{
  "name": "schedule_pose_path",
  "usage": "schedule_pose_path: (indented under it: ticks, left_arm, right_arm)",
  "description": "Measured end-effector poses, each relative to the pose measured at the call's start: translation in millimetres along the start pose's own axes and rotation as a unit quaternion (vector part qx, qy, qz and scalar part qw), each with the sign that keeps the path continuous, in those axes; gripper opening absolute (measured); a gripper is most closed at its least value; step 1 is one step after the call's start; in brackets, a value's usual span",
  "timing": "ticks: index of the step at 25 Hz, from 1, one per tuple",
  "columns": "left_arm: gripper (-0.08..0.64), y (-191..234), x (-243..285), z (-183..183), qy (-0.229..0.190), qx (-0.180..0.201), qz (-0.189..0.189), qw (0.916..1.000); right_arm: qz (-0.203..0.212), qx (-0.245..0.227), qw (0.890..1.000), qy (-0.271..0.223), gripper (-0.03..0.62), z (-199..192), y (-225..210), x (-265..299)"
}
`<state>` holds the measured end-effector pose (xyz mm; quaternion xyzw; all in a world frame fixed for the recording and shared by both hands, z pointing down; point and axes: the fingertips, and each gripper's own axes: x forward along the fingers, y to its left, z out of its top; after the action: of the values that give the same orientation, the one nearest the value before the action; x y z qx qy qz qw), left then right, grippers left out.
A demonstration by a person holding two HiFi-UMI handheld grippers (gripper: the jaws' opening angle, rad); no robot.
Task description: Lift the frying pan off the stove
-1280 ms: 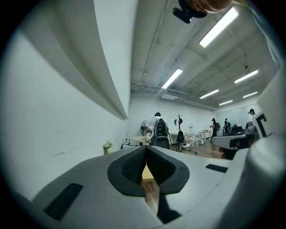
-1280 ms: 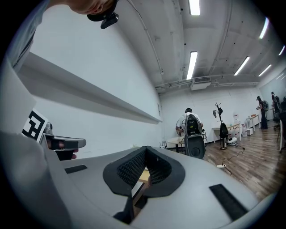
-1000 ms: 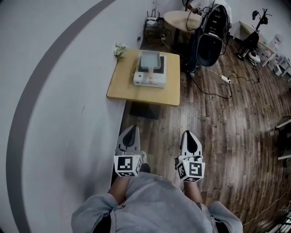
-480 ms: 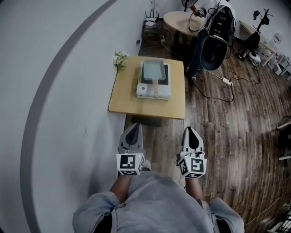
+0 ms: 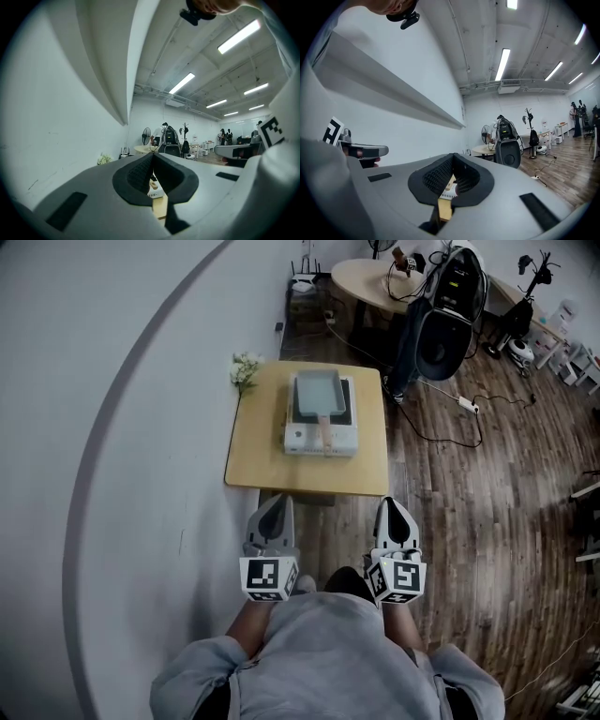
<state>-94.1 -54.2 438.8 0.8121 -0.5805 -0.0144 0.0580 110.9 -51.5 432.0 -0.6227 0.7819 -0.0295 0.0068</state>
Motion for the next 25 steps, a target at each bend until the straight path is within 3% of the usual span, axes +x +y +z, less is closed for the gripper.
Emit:
schedule_pose_path:
  ticks: [10, 20, 25]
  left_arm:
    - [0.003, 21, 56, -14, 0.006, -0.007, -0.001, 1.0000]
    - [0.003, 43, 146, -1, -0.002, -0.004, -0.006, 1.0000]
    - [0.003, 52, 189, -2, 0.018, -0.027, -0.011, 0.9994]
  right_arm:
    - [0.015, -0.003, 1.000, 0.006, -0.006, -15, -4, 67]
    - [0.038, -0.006, 0.999, 0.003, -0.006, -7, -20, 167]
    - [0.058, -0.001, 0.998, 0.018, -0.005, -7, -27, 211]
